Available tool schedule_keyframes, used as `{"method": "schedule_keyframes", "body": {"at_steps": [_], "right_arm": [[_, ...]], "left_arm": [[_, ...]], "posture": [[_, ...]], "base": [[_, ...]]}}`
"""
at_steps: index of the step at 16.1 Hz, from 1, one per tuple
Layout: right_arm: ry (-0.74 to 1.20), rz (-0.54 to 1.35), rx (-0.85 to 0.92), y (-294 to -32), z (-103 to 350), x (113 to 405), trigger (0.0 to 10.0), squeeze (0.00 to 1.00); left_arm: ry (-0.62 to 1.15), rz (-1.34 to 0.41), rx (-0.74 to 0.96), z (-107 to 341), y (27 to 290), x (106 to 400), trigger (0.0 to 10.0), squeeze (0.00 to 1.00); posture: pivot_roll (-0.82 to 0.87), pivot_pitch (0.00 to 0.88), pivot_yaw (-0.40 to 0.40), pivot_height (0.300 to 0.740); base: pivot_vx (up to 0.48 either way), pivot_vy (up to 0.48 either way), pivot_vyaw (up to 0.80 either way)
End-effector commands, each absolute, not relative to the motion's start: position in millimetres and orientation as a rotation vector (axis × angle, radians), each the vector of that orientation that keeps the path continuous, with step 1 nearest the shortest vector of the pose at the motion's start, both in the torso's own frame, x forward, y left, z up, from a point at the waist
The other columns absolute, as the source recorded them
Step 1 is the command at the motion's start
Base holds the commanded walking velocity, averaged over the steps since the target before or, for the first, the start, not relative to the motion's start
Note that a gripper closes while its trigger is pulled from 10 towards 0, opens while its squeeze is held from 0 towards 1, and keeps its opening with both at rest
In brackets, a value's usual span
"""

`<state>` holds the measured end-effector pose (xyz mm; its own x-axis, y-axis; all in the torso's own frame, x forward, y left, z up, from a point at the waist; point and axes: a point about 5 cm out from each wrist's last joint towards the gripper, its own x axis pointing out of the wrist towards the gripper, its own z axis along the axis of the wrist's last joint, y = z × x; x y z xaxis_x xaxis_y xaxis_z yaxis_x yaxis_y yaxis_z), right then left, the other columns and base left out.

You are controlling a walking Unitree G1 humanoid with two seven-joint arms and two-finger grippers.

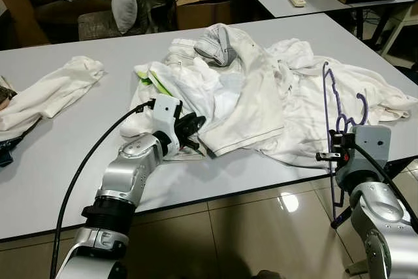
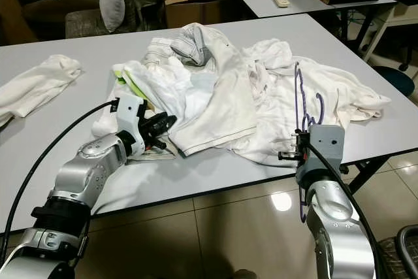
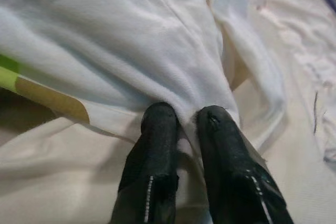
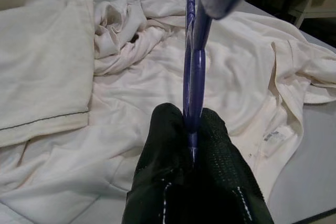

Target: Hang hanger

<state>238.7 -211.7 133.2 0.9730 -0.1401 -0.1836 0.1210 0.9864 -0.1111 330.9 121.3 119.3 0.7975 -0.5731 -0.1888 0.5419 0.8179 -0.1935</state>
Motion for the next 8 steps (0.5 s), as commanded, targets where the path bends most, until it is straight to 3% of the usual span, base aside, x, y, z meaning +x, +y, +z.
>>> {"method": "schedule_keyframes", "body": {"at_steps": [1, 8], "right_arm": [[0.213, -0.129, -0.099, -209.9, 128.5, 239.2, 10.0, 0.0], [0.17, -0.212, -0.1, -219.8, 134.0, 239.9, 10.0, 0.0]], "left_arm": [[0.232, -0.608, -0.162, 121.6, 122.0, 329.2, 0.0, 0.0], [-0.027, -0.611, -0.675, 185.3, 120.9, 357.7, 0.0, 0.0]], "posture": [[-0.23, 0.0, 0.061, 0.74], [-0.24, 0.0, 0.084, 0.74]], "base": [[0.0, 0.0, 0.0], [0.0, 0.0, 0.0]]}}
